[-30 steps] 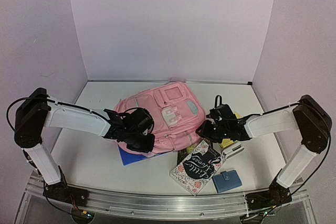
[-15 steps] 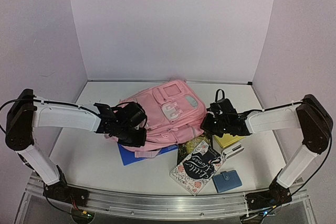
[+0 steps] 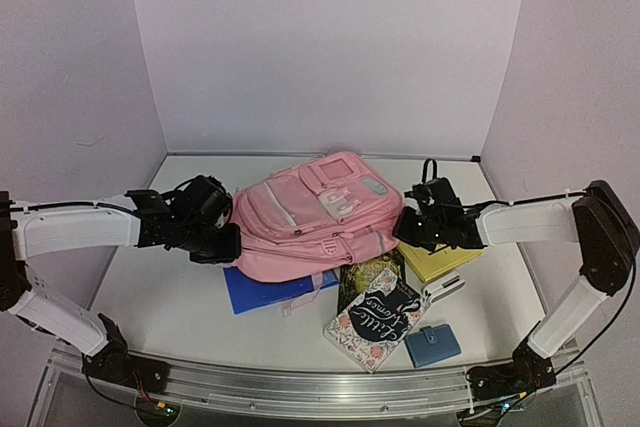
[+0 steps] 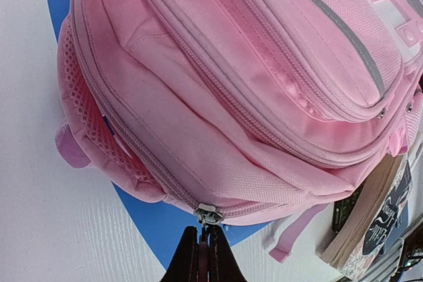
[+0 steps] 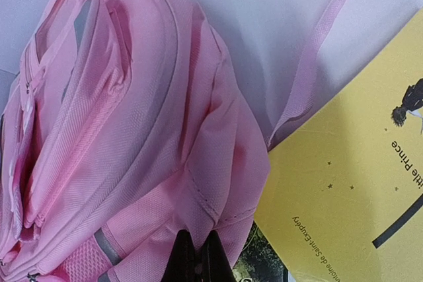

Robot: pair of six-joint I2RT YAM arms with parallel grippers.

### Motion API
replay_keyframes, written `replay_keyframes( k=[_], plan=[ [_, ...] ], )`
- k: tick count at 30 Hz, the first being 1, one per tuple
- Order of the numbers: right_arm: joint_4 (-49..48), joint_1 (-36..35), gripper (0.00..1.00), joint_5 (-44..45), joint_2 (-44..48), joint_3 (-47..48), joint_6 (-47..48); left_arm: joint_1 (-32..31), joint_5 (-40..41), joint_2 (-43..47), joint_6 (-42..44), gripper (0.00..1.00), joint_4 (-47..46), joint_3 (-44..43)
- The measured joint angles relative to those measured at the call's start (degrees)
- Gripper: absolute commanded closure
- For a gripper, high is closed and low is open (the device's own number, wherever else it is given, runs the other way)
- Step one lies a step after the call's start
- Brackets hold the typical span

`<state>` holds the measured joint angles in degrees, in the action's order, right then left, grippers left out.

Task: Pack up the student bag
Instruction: Unzip the student bag at the center of the board.

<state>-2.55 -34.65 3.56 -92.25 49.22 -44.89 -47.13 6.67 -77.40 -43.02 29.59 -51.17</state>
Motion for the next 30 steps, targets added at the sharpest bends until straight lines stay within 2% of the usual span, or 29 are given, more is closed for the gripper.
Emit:
replay_keyframes(
  k=[1, 3, 4, 5, 7, 9, 15, 19, 25, 30],
  plan=[
    [0.1, 0.0, 0.98, -0.2, 0.0, 0.1, 0.9, 0.0, -0.1, 0.5, 0.4, 1.0, -0.1, 0.2],
    [0.6, 0.1, 0.8, -0.6, 0.1, 0.6, 3.2, 0.1, -0.6, 1.4, 1.4, 1.0, -0.5, 0.6],
    [0.9, 0.1, 0.57, -0.7, 0.3, 0.8, 4.9, 0.1, -1.0, 1.9, 2.2, 1.0, -1.0, 1.0],
    [1.1, 0.2, 0.41, -0.7, 0.7, 1.0, 5.9, 0.2, -1.4, 2.3, 2.7, 1.0, -1.2, 1.2],
    [1.9, 0.7, 0.28, -0.5, 2.5, 1.1, 9.3, 0.4, -2.3, 2.8, 4.0, 1.0, -1.8, 1.7],
    [2.9, 1.0, 0.21, -0.4, 5.4, 1.2, 12.4, 0.6, -3.5, 3.2, 5.0, 1.0, -2.3, 2.0],
    [5.8, -2.3, 0.16, -0.5, 16.8, 4.0, 21.9, 0.8, -7.9, 4.4, 7.3, 1.0, -4.6, 2.1],
    [6.1, -11.0, 0.18, -0.2, 18.5, 8.0, 26.1, 0.8, -10.6, 4.5, 8.5, 1.0, -5.7, 2.1],
    [5.6, -23.7, 0.27, 1.6, 7.9, 16.4, 29.9, 0.8, -12.5, 4.5, 8.8, 1.0, -6.1, 2.1],
    [6.1, -28.3, 0.33, 3.3, -1.7, 20.5, 31.8, 0.8, -12.9, 4.5, 8.6, 1.0, -6.7, 2.1]
  ],
)
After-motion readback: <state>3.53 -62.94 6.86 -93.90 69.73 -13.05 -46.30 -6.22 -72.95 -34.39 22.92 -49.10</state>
